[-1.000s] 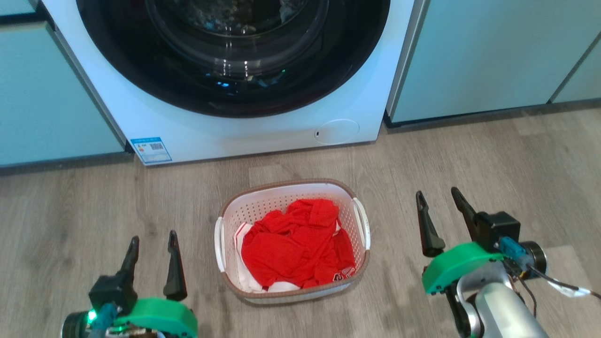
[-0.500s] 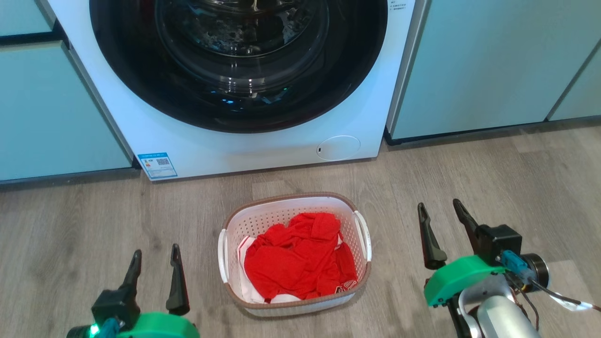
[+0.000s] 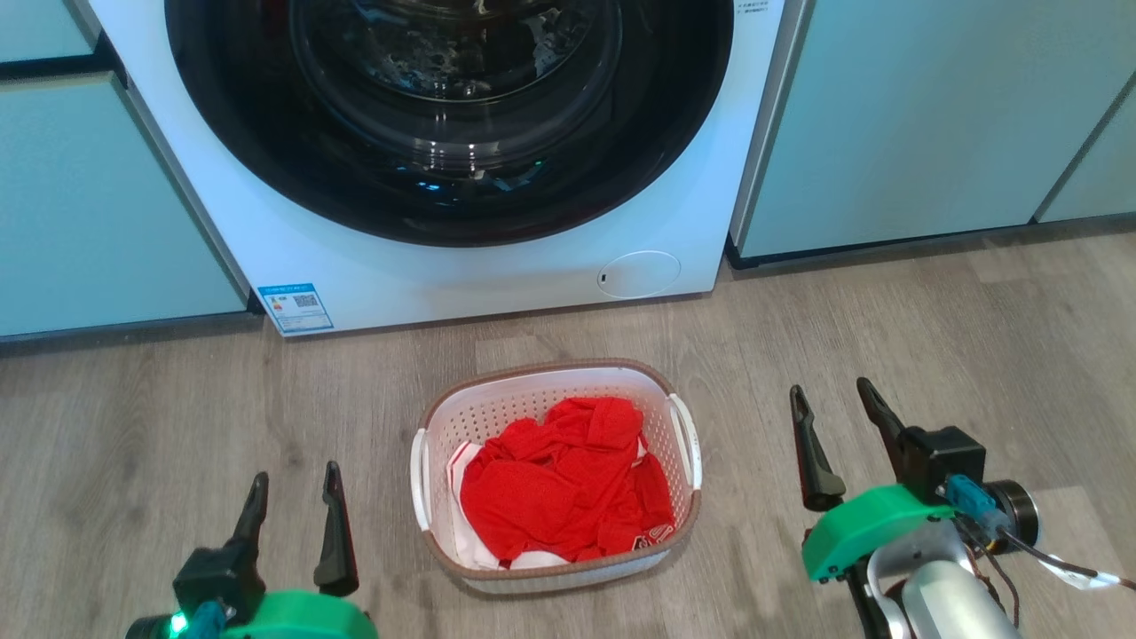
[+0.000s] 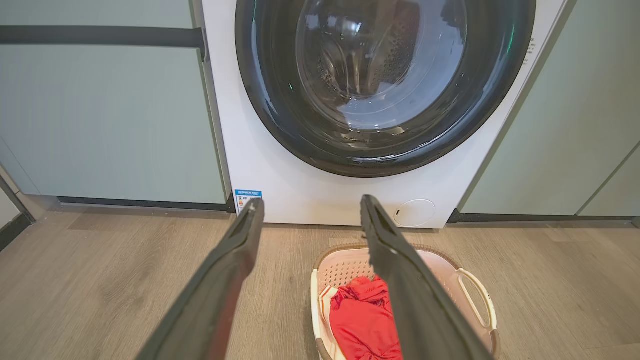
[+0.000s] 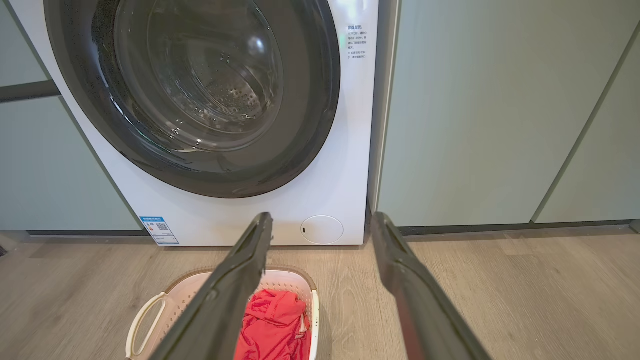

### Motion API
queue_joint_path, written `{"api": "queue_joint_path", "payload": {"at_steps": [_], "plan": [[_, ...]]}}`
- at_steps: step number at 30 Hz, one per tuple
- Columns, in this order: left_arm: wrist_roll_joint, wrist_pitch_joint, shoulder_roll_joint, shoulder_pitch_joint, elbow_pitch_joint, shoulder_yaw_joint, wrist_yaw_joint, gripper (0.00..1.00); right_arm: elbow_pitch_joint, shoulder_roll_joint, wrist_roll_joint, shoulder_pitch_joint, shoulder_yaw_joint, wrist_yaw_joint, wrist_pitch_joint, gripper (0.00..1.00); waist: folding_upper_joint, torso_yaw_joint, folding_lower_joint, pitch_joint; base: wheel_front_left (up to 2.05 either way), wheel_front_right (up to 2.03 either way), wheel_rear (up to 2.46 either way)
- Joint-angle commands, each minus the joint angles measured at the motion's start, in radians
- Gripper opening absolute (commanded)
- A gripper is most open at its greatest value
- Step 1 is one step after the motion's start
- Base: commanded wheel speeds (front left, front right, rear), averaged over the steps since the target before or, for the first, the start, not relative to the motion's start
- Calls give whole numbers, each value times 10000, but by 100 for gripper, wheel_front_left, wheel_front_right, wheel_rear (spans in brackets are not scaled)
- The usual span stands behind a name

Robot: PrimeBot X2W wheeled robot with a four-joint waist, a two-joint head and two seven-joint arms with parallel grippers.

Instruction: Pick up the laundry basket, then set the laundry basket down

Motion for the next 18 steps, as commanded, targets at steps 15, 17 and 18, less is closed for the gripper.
{"api": "queue_joint_path", "payload": {"at_steps": [15, 17, 18], "plan": [[-265, 39, -5, 69, 719, -43, -58, 0, 629, -6, 199, 306, -28, 0, 47, 0, 0, 2, 1, 114, 0, 0, 0], [-502, 89, 5, 27, 722, -18, -90, 0, 603, -20, 443, 303, -56, 0, 90, 0, 0, 11, 1, 114, 0, 0, 0], [-621, 115, 10, 5, 727, -5, -107, 0, 593, -28, 565, 299, -71, -1, 112, 0, 0, 16, 1, 113, 0, 0, 0]]}}
